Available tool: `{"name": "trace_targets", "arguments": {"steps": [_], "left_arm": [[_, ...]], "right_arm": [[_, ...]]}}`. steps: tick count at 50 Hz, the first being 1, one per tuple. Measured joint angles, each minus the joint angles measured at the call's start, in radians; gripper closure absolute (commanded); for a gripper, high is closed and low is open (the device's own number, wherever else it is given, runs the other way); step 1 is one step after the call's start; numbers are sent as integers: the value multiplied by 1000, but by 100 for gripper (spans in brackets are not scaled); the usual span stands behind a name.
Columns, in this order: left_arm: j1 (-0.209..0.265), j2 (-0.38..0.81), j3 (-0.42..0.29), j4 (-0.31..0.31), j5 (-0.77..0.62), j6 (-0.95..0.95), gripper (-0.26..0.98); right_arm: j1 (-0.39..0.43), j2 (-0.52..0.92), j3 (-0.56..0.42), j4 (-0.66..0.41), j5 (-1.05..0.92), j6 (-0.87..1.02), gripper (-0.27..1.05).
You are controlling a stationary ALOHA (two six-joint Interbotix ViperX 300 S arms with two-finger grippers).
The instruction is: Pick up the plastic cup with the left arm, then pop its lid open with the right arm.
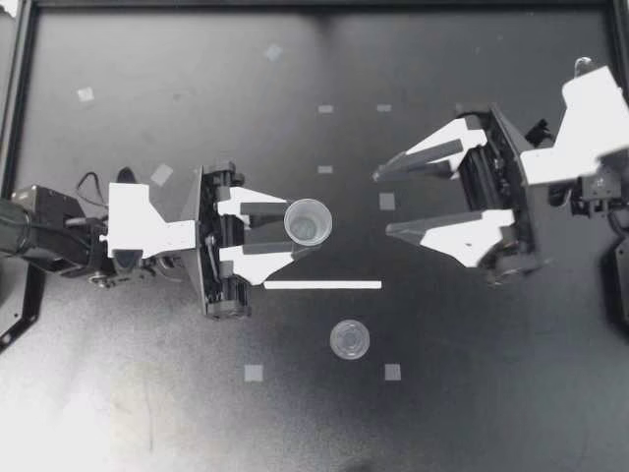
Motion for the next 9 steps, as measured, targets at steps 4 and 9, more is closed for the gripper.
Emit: {"name": "trace_targets", "arguments": {"steps": [4,9], "left_arm": [[0,0,0,0,3,-6,58],[0,0,0,0,15,-6,58]], "right_arm": [[0,-11,23,9,41,-86,8],[0,-15,49,35,25,-126,8]]}}
